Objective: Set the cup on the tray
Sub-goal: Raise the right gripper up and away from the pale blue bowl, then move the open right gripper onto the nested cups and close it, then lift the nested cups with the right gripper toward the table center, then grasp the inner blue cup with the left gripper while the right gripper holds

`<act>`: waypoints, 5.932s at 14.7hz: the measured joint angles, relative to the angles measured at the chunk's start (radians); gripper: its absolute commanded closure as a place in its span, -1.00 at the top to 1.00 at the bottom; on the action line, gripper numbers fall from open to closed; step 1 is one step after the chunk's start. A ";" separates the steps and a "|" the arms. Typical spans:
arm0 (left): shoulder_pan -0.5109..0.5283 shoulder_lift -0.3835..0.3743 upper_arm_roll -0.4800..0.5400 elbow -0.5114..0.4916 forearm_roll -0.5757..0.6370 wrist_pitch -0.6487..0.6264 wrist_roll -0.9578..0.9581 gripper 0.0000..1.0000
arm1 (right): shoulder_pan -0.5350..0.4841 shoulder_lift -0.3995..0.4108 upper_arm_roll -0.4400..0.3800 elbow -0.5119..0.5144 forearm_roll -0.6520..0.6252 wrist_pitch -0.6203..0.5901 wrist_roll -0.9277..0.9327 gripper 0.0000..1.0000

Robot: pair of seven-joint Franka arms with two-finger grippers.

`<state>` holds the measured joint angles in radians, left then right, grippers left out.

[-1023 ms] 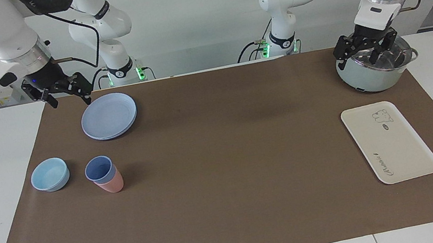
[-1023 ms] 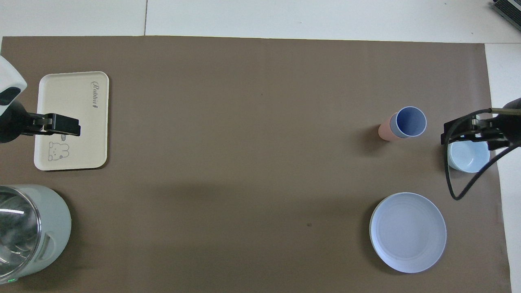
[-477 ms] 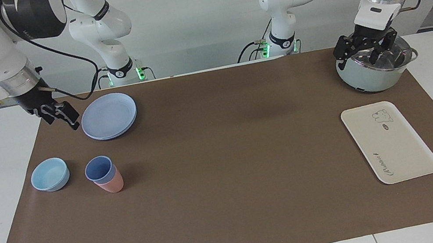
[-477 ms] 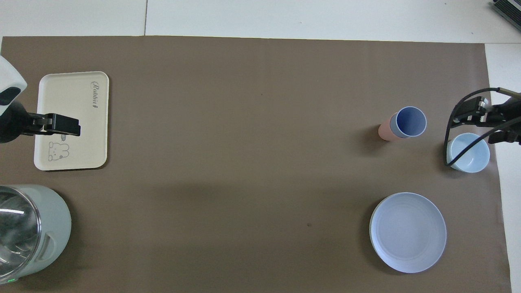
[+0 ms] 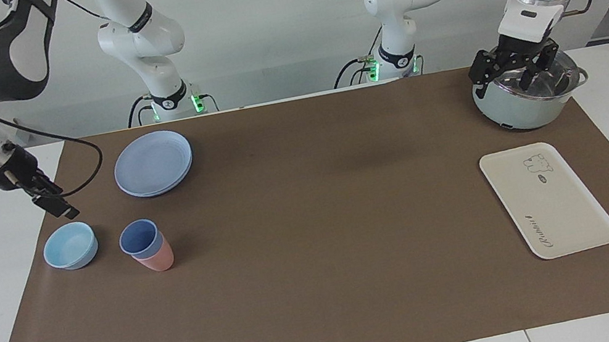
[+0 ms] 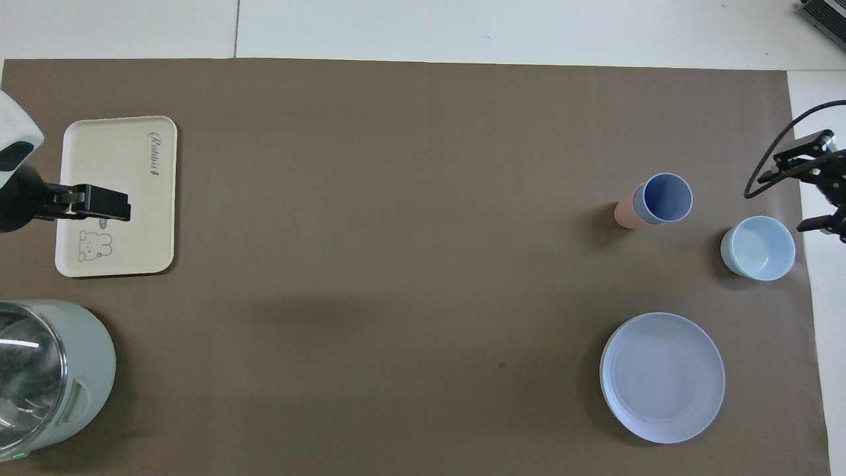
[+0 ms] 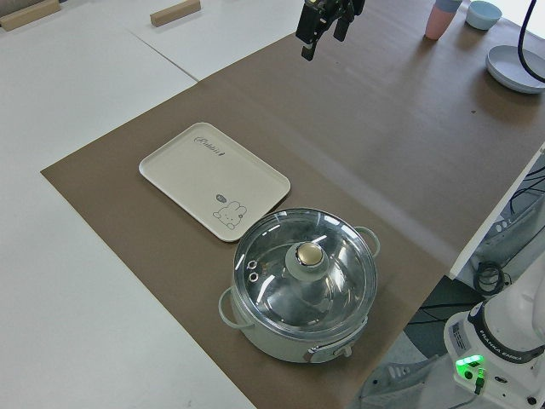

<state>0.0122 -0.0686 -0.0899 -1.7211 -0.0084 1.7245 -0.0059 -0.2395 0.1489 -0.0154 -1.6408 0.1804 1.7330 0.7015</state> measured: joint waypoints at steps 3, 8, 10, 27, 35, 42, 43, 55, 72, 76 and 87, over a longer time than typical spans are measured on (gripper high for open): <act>0.000 0.000 0.000 0.000 0.000 0.000 0.000 1.00 | -0.046 0.081 -0.001 0.008 0.075 0.040 0.007 0.77; 0.000 0.000 0.000 0.000 0.000 0.000 0.000 1.00 | -0.057 0.237 0.000 0.075 0.134 0.071 0.048 0.78; 0.000 0.000 0.000 0.000 0.000 0.000 0.000 1.00 | -0.067 0.296 0.000 0.083 0.193 0.071 0.061 0.79; 0.000 0.000 0.000 0.000 0.000 0.000 0.000 1.00 | -0.052 0.455 0.009 0.013 0.549 0.089 0.173 0.80; 0.000 0.000 0.000 0.000 0.000 0.000 0.000 1.00 | -0.051 0.424 0.017 -0.039 0.626 0.089 0.173 0.74; 0.000 0.000 0.000 0.000 0.000 0.000 0.000 1.00 | -0.005 0.415 0.019 -0.069 0.694 0.097 0.153 -1.00; 0.000 0.000 0.000 0.000 0.000 0.000 0.000 1.00 | 0.010 0.411 0.019 -0.070 0.701 0.108 0.152 -1.00; 0.007 -0.012 0.008 0.054 0.000 -0.085 -0.002 1.00 | 0.365 0.168 0.021 -0.087 0.719 0.273 0.571 -1.00; -0.087 0.003 -0.138 0.082 -0.139 -0.005 -0.459 1.00 | 0.678 0.092 0.023 -0.020 0.597 0.405 0.833 -1.00; -0.185 0.006 -0.146 0.086 -0.193 0.091 -0.663 1.00 | 0.696 0.085 0.023 -0.020 0.581 0.390 0.849 -1.00; -0.297 0.027 -0.160 0.018 -0.215 0.292 -0.817 -0.72 | 0.694 0.084 0.020 -0.020 0.580 0.382 0.849 -1.00</act>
<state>-0.2848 -0.0416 -0.2494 -1.7029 -0.2239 2.0166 -0.8229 0.4547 0.2325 0.0042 -1.6606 0.7602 2.1147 1.5510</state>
